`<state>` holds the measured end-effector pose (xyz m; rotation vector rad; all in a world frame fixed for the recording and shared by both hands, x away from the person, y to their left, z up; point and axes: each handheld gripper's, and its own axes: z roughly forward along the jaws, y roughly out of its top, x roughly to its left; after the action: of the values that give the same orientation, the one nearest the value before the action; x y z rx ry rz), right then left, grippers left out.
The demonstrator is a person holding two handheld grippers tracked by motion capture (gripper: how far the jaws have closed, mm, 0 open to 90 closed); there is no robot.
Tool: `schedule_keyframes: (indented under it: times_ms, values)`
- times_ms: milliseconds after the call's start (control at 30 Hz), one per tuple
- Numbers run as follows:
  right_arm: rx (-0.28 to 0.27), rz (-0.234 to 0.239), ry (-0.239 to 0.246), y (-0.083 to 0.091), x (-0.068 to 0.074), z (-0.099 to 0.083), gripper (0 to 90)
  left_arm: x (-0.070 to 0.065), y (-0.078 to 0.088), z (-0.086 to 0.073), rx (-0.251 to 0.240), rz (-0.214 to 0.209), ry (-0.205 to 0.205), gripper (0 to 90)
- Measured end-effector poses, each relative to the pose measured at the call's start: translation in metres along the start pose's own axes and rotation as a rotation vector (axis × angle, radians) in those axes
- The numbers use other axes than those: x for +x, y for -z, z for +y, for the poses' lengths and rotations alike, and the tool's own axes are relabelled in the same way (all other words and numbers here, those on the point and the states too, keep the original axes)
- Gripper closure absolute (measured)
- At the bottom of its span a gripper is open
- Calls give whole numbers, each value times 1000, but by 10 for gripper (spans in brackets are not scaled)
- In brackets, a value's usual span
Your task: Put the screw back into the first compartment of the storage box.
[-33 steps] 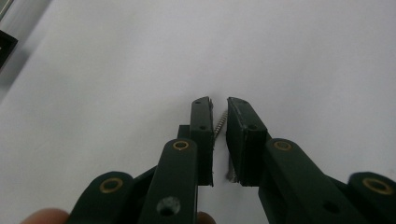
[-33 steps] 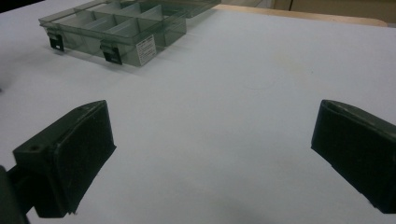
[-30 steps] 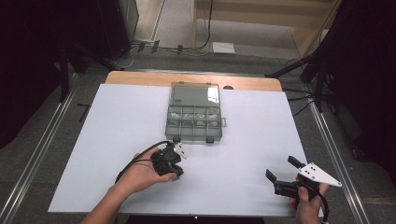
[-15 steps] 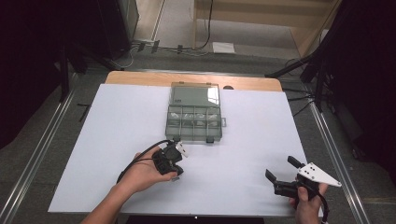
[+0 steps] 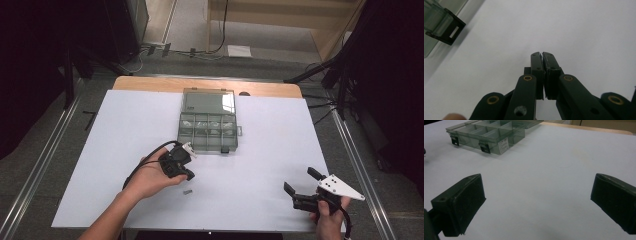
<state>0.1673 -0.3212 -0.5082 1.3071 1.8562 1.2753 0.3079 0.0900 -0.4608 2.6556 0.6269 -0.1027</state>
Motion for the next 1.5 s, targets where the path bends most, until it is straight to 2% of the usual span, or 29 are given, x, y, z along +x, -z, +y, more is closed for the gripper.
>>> schedule_keyframes:
  times_ms: [33, 100, 400, 433, 700, 1500]
  values:
    - [0, 0, 0, 0, 0, 0, 0, 2, 1, 0, 3, 2, -9, 882]
    - [0, 2, 0, 0, 0, 0, 0, 5, 3, 1, -7, -1, 2, 882]
    - [3, 4, 0, 0, 1, 0, 0, 14, 12, 9, -3, 7, 0, 881]
    - [3, 4, -1, 0, 1, 0, 0, 15, 12, 10, 2, 16, -11, 881]
    - [4, 4, -3, 0, 1, 0, 0, 27, 17, 16, 12, 33, -13, 881]
    - [10, 11, 4, 0, 2, 0, 0, 56, 36, 37, -10, 58, 18, 881]
